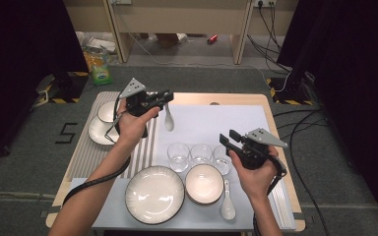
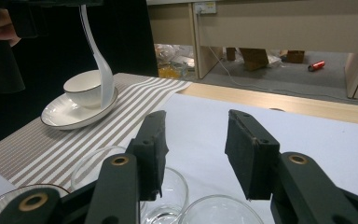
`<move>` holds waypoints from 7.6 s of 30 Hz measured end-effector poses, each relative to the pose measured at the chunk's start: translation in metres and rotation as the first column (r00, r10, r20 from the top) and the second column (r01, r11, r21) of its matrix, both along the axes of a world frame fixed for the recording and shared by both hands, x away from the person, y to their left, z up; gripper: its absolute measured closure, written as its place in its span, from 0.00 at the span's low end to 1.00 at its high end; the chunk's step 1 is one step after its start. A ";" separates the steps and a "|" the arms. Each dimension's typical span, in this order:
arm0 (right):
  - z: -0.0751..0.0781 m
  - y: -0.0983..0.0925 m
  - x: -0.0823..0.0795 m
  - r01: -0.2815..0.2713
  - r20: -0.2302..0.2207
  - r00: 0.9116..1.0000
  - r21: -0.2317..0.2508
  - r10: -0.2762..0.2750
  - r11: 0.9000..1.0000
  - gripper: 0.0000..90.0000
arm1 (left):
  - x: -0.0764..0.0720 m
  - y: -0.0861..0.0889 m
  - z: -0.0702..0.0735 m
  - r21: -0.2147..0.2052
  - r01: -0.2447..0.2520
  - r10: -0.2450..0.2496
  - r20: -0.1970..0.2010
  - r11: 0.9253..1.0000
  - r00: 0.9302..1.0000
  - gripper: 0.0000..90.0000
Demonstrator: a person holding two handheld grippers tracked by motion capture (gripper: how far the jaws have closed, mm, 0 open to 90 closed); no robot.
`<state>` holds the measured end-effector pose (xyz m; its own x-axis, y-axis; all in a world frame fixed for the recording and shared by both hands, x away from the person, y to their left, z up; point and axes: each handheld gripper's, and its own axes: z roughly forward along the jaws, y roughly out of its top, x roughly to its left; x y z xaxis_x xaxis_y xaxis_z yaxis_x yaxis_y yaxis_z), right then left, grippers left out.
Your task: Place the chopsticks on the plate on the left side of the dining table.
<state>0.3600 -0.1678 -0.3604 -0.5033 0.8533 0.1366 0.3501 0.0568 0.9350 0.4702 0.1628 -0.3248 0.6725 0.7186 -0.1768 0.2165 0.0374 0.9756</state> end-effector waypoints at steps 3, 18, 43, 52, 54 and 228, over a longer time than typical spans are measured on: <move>0.000 0.000 0.000 0.000 -0.001 1.000 -0.001 0.000 1.000 0.64 | 0.000 0.001 0.000 -0.001 -0.003 0.003 -0.001 1.000 1.000 0.81; 0.001 -0.001 -0.001 0.003 -0.006 1.000 -0.005 -0.003 1.000 0.64 | 0.001 0.009 -0.001 0.004 -0.018 0.018 0.000 1.000 1.000 0.81; 0.001 0.001 -0.002 -0.001 -0.008 1.000 0.010 0.001 1.000 0.64 | 0.003 0.021 0.000 0.010 -0.043 0.043 -0.002 0.999 0.999 0.81; 0.001 0.002 -0.002 -0.002 -0.009 1.000 0.010 0.002 1.000 0.64 | 0.004 0.024 0.001 0.008 -0.052 0.052 -0.001 0.999 0.999 0.81; 0.001 0.002 -0.002 -0.002 -0.008 1.000 0.011 0.002 1.000 0.64 | 0.004 0.026 0.001 0.008 -0.055 0.055 -0.001 0.998 0.998 0.81; 0.003 0.001 -0.004 -0.006 0.008 1.000 0.012 0.006 1.000 0.60 | 0.024 0.107 -0.002 0.038 -0.262 0.263 -0.010 0.964 0.965 0.81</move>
<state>0.3556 -0.1665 -0.3575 -0.5094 0.8487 0.1421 0.3418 0.0480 0.9385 0.4938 0.2697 -0.3264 0.4572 0.8756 -0.1561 0.2185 0.0596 0.9740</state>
